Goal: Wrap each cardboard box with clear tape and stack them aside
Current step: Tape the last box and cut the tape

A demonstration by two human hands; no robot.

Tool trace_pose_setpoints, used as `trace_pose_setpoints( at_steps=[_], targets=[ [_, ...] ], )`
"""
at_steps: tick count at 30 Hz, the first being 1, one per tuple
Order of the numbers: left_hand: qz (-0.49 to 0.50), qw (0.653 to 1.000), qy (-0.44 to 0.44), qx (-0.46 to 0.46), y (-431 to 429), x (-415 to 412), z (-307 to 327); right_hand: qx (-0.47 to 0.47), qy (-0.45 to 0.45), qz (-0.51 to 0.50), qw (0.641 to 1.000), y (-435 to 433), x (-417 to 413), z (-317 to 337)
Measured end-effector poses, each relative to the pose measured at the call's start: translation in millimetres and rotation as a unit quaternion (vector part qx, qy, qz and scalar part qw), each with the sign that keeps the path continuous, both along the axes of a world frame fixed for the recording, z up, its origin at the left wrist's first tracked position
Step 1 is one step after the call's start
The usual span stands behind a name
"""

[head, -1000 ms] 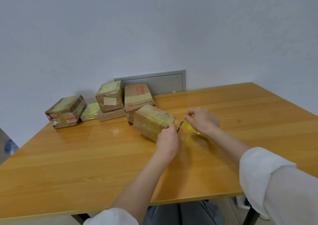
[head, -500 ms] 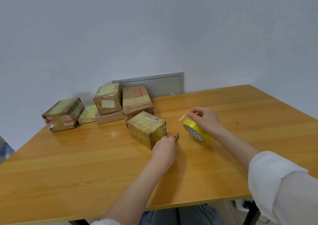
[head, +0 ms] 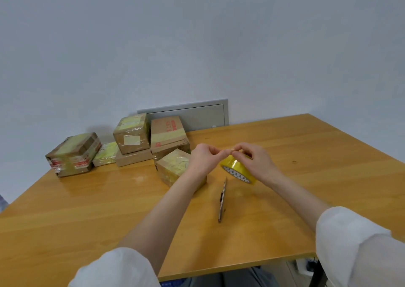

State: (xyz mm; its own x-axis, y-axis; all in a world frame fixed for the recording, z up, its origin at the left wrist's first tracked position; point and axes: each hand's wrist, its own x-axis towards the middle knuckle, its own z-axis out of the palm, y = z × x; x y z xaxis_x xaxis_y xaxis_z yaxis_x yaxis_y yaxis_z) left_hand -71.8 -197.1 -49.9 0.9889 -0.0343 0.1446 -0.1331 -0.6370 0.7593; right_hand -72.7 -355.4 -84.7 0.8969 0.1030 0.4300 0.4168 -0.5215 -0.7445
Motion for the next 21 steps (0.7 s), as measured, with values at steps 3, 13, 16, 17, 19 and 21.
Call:
trace_pose_setpoints(
  at_steps=[3, 13, 16, 17, 19, 21],
  targets=[
    [-0.004, 0.999, -0.009, -0.04, -3, 2, -2, -0.007, -0.003, -0.002, 1.0, 0, 1, 2],
    [0.064, 0.992, -0.093, -0.06, -21, 17, -5, 0.013, 0.11, -0.058, 0.992, 8, 4, 15],
    [0.054, 0.991, -0.117, -0.047, -28, 18, -10, 0.028, 0.138, -0.101, 0.985, 0, 9, 20],
    [0.049, 0.99, -0.12, -0.047, -30, 15, -12, 0.039, 0.15, -0.108, 0.982, -4, 9, 20],
    [0.034, 0.991, -0.119, -0.053, -34, 16, -12, 0.036, 0.146, -0.103, 0.983, -9, 10, 22],
    [0.019, 0.992, -0.108, -0.067, -37, 17, -12, 0.018, 0.124, -0.096, 0.988, -13, 9, 21]
  ],
)
